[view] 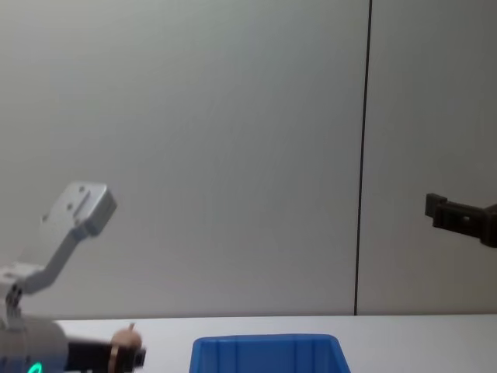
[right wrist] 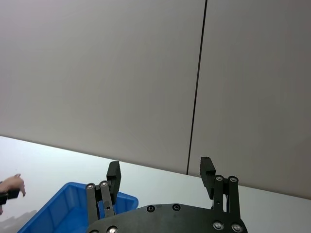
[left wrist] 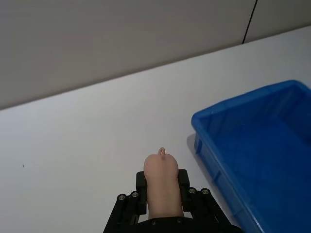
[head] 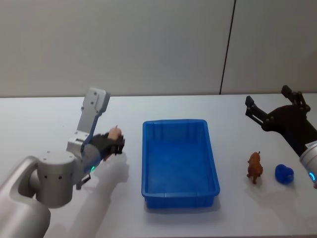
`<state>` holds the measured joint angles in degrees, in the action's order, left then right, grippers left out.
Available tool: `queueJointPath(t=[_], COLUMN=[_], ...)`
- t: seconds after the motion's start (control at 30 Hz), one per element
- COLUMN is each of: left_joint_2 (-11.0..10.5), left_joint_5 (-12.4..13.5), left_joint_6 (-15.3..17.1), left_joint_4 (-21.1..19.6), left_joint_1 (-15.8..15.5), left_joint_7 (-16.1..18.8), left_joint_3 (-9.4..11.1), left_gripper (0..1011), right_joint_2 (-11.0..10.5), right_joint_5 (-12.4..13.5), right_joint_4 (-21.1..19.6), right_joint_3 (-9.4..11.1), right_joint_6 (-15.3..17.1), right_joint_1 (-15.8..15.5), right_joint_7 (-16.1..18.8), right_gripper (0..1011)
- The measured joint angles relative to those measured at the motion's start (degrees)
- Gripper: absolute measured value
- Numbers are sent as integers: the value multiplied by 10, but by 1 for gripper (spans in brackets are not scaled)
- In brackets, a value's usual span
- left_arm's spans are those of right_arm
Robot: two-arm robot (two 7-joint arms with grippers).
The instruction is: Pick up the two dolls from the table and place them into the box.
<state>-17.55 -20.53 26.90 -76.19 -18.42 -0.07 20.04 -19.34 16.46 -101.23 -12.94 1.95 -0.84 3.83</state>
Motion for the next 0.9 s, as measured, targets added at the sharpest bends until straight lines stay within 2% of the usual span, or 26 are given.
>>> queueJointPath(t=[0.4,0.67,0.9], left_joint_2=[-2,2,9], left_joint_5=[23,22,12], left_joint_6=[-54,-89,-117], left_joint_4=[-37,-40,-31], left_joint_1=[-15,-30,-45], left_joint_7=[-60,-116,-171], left_joint_3=[-4,-5,-4], left_gripper=[385,385,385], right_joint_2=[0,0,0], right_joint_5=[0,0,0], right_joint_4=[0,0,0], right_joint_3=[0,0,0], right_joint_6=[0,0,0], right_joint_1=[0,0,0], right_joint_7=[0,0,0], right_gripper=[1001,1001,1001])
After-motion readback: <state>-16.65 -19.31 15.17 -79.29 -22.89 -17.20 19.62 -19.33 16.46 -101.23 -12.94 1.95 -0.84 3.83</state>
